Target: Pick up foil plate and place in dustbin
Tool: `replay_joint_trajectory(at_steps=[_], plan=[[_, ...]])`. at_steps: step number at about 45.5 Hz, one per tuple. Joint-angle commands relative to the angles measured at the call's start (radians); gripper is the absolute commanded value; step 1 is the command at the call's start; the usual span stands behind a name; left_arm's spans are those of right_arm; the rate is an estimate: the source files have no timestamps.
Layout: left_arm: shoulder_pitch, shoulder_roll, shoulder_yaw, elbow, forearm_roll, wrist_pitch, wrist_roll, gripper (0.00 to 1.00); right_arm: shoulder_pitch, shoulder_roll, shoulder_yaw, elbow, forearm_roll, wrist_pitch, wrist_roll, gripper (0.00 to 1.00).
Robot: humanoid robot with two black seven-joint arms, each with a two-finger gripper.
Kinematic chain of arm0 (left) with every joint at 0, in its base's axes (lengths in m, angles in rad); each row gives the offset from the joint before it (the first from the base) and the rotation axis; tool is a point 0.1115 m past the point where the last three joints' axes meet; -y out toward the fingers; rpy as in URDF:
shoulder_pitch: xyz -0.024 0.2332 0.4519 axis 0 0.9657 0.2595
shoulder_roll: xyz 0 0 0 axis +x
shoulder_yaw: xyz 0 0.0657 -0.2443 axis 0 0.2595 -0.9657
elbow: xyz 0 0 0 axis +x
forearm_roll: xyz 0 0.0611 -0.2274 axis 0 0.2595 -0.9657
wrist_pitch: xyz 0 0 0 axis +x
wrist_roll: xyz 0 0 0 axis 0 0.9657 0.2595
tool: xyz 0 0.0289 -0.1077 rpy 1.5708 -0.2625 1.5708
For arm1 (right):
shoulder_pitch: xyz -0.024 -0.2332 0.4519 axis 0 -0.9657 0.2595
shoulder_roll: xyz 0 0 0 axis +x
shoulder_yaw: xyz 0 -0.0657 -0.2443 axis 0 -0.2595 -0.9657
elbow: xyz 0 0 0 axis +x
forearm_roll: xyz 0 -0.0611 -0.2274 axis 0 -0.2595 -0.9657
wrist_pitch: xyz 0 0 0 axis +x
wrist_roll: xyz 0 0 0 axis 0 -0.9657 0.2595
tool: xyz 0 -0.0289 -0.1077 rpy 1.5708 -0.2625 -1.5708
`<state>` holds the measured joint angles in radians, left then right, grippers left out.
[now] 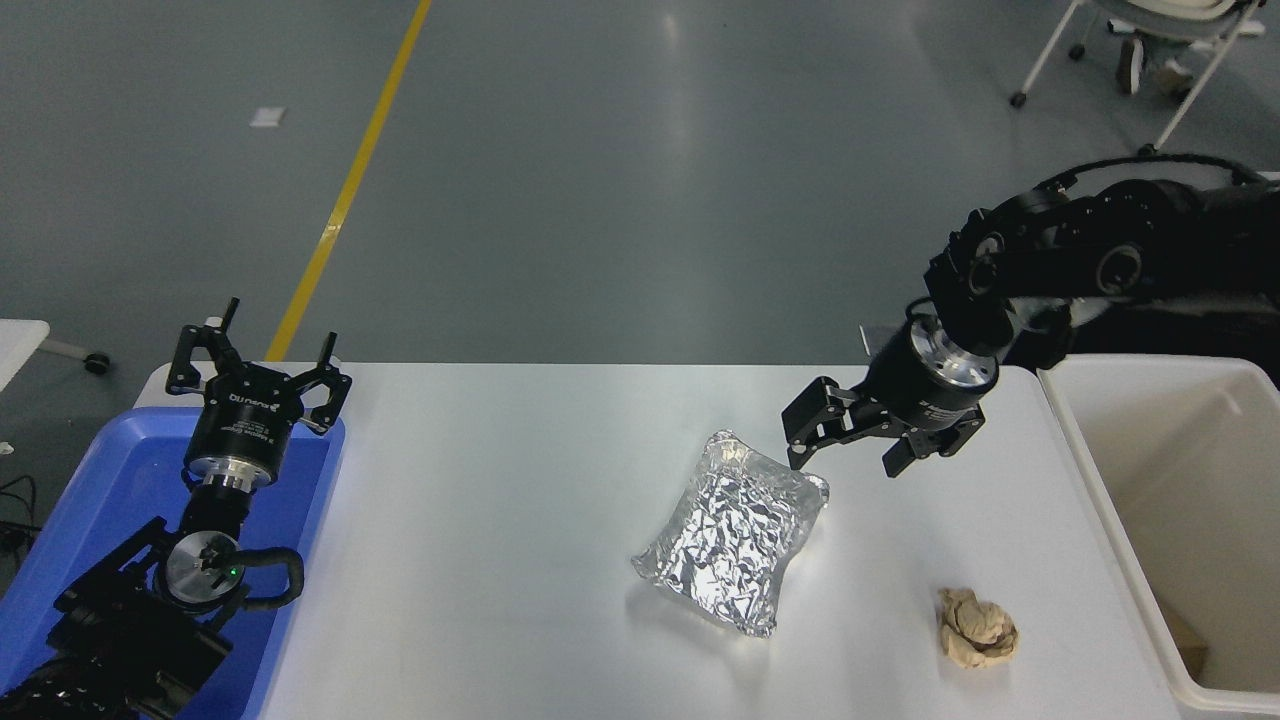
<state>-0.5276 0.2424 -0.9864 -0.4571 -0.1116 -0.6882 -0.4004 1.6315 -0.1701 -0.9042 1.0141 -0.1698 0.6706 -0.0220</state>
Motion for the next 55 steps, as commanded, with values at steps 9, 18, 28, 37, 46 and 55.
replay_joint_trajectory(at_steps=[9,18,28,37,46,55], plan=[[0.000,0.000,0.003,0.000,0.001,-0.001,0.000,1.00,-0.358,0.170,0.088,-0.330,-0.034,-0.057,-0.013,1.00],[0.000,0.000,0.003,0.000,0.001,-0.001,0.000,1.00,-0.470,0.170,0.107,-0.426,-0.050,-0.108,-0.019,0.99],[0.000,0.002,0.003,0.000,0.001,-0.001,0.000,1.00,-0.498,0.170,0.111,-0.453,-0.074,-0.149,-0.018,0.50],[0.000,0.000,0.003,0.000,0.001,-0.001,0.000,1.00,-0.506,0.170,0.111,-0.454,-0.074,-0.184,-0.018,0.21],[0.000,0.002,0.005,0.000,0.001,-0.001,0.000,1.00,-0.477,0.170,0.111,-0.453,-0.066,-0.172,-0.018,0.00],[0.000,0.002,0.006,0.000,0.001,-0.001,0.000,1.00,-0.369,0.170,0.093,-0.391,-0.065,-0.132,-0.012,0.00]])
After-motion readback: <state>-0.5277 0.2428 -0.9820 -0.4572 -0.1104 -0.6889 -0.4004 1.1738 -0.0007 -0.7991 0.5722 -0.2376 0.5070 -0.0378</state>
